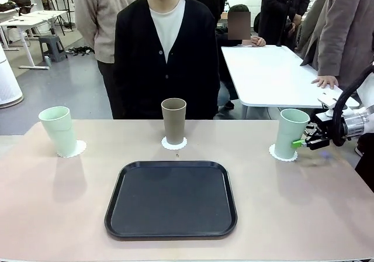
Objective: Place coasters on the table and set cups on them.
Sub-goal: Take one Reusable plastic cup from the Flat Tray and place it on a coaster set by the human.
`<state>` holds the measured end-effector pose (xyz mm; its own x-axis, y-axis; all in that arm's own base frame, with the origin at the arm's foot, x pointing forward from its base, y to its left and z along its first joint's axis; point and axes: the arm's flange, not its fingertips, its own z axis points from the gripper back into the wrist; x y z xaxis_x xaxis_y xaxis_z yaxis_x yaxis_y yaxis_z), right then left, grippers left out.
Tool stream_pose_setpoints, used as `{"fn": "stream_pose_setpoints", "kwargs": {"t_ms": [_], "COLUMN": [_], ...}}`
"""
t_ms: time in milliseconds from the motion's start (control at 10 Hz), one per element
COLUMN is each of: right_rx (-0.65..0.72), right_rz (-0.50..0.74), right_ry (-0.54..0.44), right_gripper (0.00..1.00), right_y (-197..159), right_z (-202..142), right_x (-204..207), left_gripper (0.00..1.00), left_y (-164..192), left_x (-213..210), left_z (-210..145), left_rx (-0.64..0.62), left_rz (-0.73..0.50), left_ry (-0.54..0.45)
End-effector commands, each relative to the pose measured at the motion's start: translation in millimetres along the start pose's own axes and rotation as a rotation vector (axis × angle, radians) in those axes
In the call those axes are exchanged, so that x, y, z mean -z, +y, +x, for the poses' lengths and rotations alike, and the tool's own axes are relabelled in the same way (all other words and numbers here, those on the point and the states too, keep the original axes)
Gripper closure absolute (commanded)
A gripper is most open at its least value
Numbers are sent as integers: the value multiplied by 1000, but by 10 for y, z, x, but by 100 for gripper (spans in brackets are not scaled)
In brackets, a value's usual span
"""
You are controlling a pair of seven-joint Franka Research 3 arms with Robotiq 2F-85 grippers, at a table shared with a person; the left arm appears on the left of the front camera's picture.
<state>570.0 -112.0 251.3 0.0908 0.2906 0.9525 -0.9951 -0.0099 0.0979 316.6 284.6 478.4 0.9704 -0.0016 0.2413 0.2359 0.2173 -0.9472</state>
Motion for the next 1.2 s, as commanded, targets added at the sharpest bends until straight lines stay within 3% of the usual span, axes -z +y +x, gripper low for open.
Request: {"fn": "stream_pose_setpoints", "kwargs": {"t_ms": [0,300,800,1100], "right_rx": [7,31,148,231], "right_rz": [13,-10,-214,-301], "right_ry": [87,202,387,616], "right_gripper": [0,0,0,0], "right_y": [44,178,454,1052], "right_z": [65,169,467,1139], "right_x": [-30,-126,-421,-363], "left_gripper": [0,0,0,0], "left_y": [-37,-37,-37,-37], "left_x": [-48,-48,-48,-48], "left_z": [-18,-18,-18,-18], "left_rx": [11,11,11,11], "left_rz": [-7,-7,-7,-7], "left_ry": [-7,-7,-7,-7]}}
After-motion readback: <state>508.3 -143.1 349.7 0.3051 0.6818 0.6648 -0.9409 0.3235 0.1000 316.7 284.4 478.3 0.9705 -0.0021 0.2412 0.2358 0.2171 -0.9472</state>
